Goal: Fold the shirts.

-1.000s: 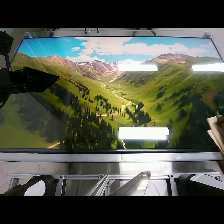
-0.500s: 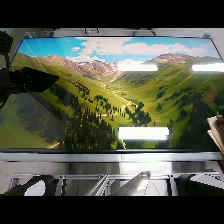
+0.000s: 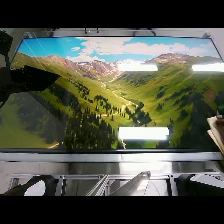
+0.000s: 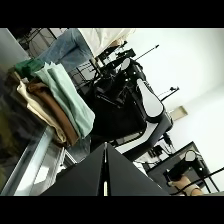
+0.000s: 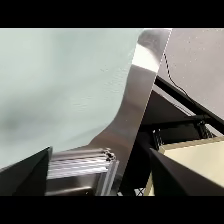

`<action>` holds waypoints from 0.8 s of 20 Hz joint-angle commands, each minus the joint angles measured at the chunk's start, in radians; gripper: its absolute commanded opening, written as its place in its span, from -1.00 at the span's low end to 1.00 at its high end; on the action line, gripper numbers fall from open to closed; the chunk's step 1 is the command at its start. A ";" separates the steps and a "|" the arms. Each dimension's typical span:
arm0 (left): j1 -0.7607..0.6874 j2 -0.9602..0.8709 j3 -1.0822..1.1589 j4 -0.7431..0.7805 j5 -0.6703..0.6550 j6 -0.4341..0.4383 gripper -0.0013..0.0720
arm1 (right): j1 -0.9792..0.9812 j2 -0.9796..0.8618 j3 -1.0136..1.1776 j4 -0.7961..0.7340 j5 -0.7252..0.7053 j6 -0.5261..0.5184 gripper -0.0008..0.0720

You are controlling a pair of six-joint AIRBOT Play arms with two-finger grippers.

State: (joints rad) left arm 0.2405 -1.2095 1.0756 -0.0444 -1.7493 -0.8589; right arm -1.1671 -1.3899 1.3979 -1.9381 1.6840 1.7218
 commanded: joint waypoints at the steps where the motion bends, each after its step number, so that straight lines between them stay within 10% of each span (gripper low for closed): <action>1: 0.001 0.000 0.000 -0.005 0.022 -0.001 -0.95 | 0.045 0.000 0.026 0.104 0.051 0.037 -0.13; 2: 0.001 0.000 0.000 -0.011 0.050 -0.002 -0.95 | 0.076 0.000 0.043 0.166 0.052 0.038 -0.94; 9: 0.001 0.008 0.074 0.023 0.135 -0.010 -0.96 | 0.375 0.024 0.137 0.838 -0.008 -0.035 -0.92; 16: -0.020 0.349 -0.192 0.314 0.257 -0.068 -0.95 | 0.817 0.434 -0.428 0.895 -0.312 -0.163 -0.92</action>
State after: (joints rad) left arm 0.2268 -1.0126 1.0313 0.1734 -1.5558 -0.9081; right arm -0.5213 -1.1423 1.2285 -1.1221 1.5253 1.6306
